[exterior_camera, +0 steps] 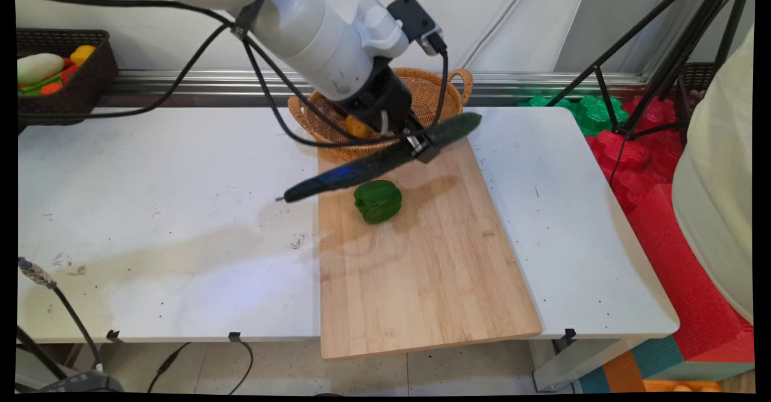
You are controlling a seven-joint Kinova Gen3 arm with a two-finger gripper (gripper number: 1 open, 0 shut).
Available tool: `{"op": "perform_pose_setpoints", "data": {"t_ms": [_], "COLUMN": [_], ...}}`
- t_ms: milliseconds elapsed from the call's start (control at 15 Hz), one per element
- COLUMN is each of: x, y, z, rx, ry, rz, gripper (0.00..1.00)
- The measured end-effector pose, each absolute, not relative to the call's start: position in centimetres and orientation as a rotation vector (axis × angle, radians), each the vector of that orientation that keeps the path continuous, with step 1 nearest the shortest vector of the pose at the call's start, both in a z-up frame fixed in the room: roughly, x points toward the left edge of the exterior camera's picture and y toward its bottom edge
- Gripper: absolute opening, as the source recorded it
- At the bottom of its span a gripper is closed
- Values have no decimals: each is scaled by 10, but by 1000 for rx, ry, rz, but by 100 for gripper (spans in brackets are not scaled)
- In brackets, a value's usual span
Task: Place the picked object on the cutting board
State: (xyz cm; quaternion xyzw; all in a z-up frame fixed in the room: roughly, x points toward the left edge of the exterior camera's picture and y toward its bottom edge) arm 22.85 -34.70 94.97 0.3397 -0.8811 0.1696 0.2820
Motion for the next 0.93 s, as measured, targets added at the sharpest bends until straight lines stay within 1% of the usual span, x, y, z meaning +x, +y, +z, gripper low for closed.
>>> {"op": "perform_pose_setpoints", "data": {"t_ms": [333,933], "x": [215,194], "y": [-329,-314], "z": [940,899], "rx": [889,864], "ry": [-2363,-2387], "rz": [409,336], "gripper": [0,0]}}
